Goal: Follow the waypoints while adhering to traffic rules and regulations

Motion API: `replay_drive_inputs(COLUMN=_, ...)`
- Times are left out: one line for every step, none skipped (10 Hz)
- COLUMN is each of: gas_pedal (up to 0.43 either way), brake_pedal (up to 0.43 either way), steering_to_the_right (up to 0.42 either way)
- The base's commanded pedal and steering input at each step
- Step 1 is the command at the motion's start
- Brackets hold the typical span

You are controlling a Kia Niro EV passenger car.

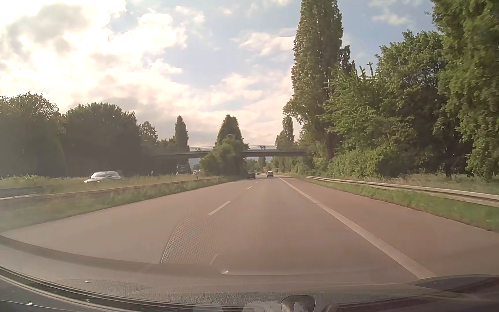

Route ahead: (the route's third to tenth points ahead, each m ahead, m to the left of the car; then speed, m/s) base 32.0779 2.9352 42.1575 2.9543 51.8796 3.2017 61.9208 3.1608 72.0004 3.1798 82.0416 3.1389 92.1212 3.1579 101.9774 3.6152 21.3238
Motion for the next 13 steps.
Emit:
replay_drive_inputs(gas_pedal=0.169, brake_pedal=0.0, steering_to_the_right=-0.001)
replay_drive_inputs(gas_pedal=0.169, brake_pedal=0.0, steering_to_the_right=-0.001)
replay_drive_inputs(gas_pedal=0.169, brake_pedal=0.0, steering_to_the_right=-0.001)
replay_drive_inputs(gas_pedal=0.169, brake_pedal=0.0, steering_to_the_right=-0.001)
replay_drive_inputs(gas_pedal=0.169, brake_pedal=0.0, steering_to_the_right=-0.001)
replay_drive_inputs(gas_pedal=0.169, brake_pedal=0.0, steering_to_the_right=-0.002)
replay_drive_inputs(gas_pedal=0.169, brake_pedal=0.0, steering_to_the_right=-0.002)
replay_drive_inputs(gas_pedal=0.169, brake_pedal=0.0, steering_to_the_right=-0.002)
replay_drive_inputs(gas_pedal=0.169, brake_pedal=0.0, steering_to_the_right=-0.003)
replay_drive_inputs(gas_pedal=0.169, brake_pedal=0.0, steering_to_the_right=-0.003)
replay_drive_inputs(gas_pedal=0.169, brake_pedal=0.0, steering_to_the_right=-0.002)
replay_drive_inputs(gas_pedal=0.169, brake_pedal=0.0, steering_to_the_right=-0.002)
replay_drive_inputs(gas_pedal=0.169, brake_pedal=0.0, steering_to_the_right=-0.003)
